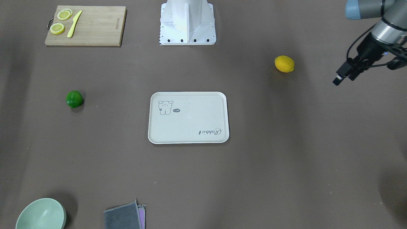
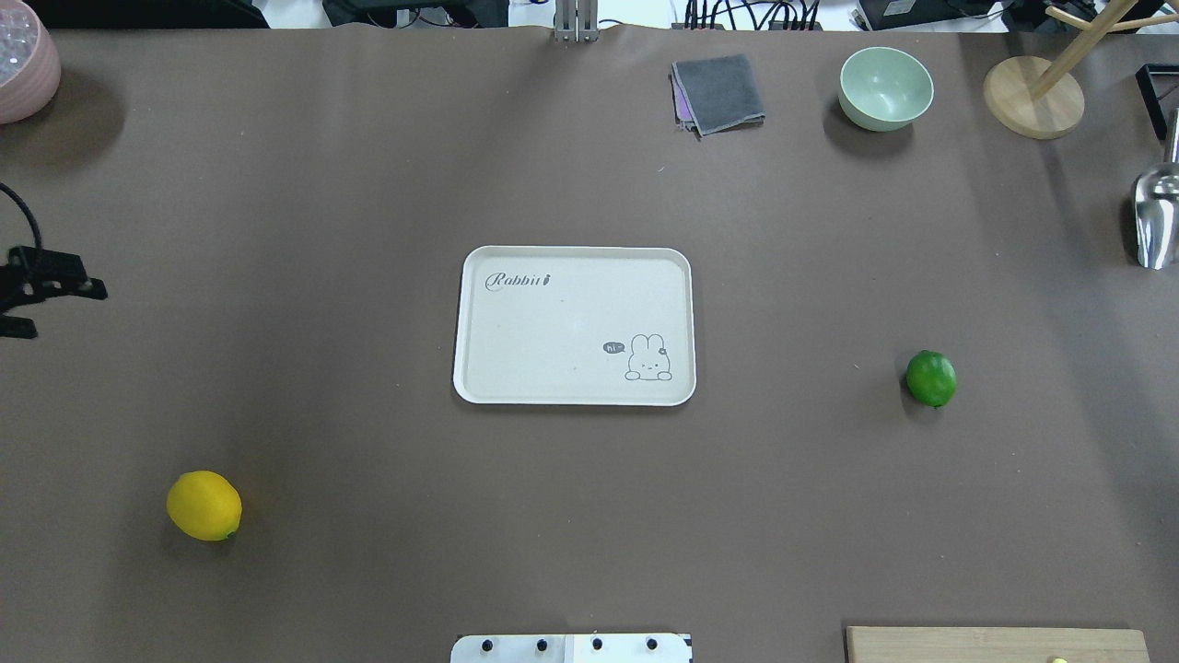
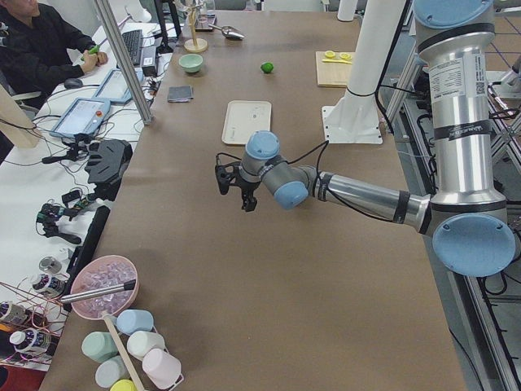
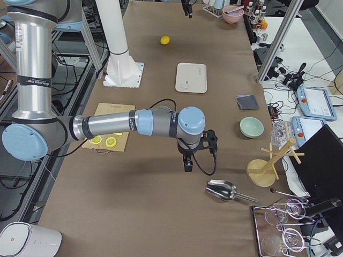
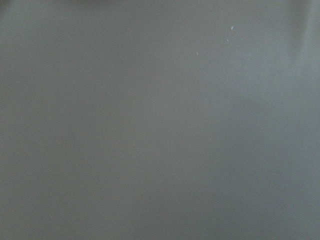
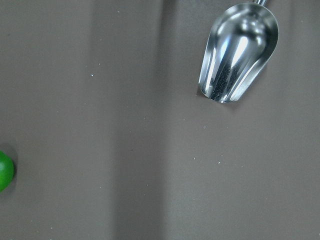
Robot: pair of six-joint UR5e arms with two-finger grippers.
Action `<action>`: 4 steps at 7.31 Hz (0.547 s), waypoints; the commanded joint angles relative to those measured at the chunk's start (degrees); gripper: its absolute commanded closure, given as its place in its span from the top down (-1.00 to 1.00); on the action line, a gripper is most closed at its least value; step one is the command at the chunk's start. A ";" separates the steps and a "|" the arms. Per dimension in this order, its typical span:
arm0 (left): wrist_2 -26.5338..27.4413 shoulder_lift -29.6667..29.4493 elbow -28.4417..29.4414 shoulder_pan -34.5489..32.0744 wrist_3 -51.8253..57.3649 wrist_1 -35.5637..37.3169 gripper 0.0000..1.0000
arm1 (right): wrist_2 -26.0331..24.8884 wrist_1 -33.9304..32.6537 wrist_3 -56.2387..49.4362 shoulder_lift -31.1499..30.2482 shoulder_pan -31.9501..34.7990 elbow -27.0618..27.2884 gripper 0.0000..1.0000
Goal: Place all lemons on tray
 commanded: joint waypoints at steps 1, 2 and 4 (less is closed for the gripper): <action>12.67 1.52 -9.03 15.69 -14.94 9.53 0.94 | -0.67 9.24 16.21 0.41 -6.21 0.31 1.00; 14.71 1.61 -11.07 19.40 -17.42 12.21 0.94 | -3.03 15.49 25.01 0.50 -11.39 0.13 1.00; 17.17 2.04 -10.92 23.81 -20.60 12.50 0.94 | -5.07 20.64 33.60 1.55 -17.23 -0.13 1.00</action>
